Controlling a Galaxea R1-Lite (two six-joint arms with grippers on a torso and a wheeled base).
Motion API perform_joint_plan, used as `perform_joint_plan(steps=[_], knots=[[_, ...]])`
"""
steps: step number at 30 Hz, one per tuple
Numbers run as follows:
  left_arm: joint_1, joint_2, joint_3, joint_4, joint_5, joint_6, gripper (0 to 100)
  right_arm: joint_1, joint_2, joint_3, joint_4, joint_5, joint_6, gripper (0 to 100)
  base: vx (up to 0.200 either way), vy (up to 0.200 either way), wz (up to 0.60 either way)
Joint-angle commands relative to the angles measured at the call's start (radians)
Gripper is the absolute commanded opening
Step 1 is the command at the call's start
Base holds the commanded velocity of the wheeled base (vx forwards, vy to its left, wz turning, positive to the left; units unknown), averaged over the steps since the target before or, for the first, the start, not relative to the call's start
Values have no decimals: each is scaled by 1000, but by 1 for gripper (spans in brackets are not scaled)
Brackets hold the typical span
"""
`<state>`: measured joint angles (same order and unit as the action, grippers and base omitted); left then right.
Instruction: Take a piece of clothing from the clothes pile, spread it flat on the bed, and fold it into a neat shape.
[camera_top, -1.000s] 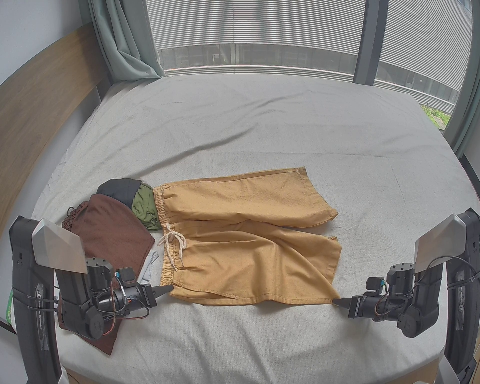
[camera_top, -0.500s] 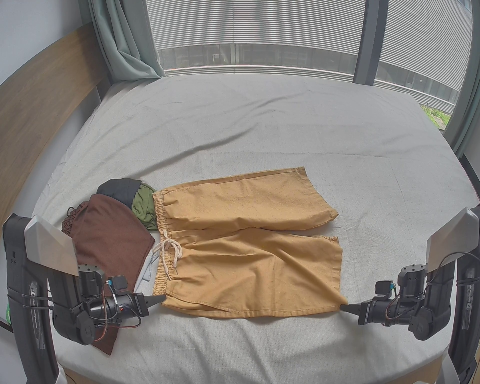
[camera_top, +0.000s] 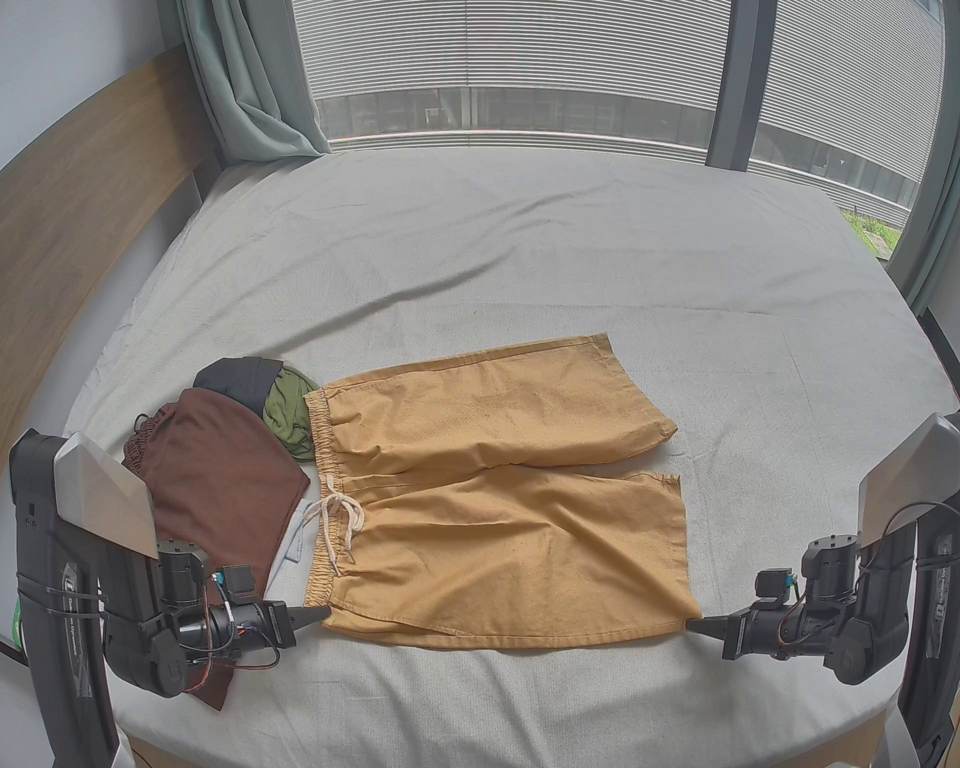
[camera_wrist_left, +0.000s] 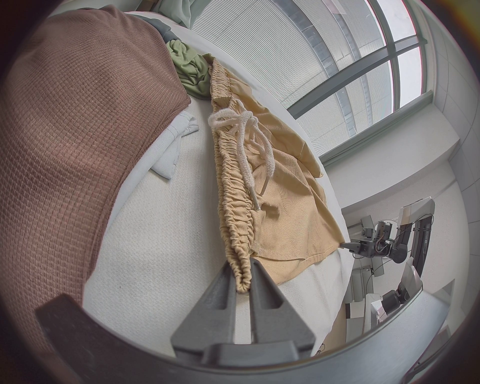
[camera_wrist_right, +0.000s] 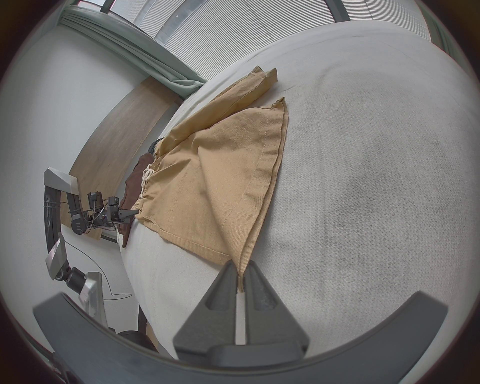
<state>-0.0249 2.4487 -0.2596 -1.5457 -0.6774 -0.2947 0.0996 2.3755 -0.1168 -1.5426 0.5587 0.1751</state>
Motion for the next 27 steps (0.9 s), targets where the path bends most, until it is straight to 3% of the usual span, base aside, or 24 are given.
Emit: perform_joint_plan(steps=[1, 2, 8, 15, 21, 27], knots=[[0, 4, -3, -1, -2, 0, 0, -1, 5, -1, -1, 0, -2, 0, 0, 0, 0], [2, 1, -7, -1, -8, -1, 100, -1, 5, -6, -2, 0, -3, 100, 0, 0, 0], [3, -11, -43, -1, -25, -9, 100, -4, -7, -83, -2, 3, 18, 100, 0, 0, 0], [3, -62, -76, -1, -17, -4, 100, -1, -6, -304, -4, 10, 130, 100, 0, 0, 0], [-4, -62, -98, -1, -16, -1, 100, 2, -2, -383, -4, 6, 207, 100, 0, 0, 0], [-10, -62, -99, -2, -16, 3, 100, 3, 53, -521, -2, -105, 273, 100, 0, 0, 0]])
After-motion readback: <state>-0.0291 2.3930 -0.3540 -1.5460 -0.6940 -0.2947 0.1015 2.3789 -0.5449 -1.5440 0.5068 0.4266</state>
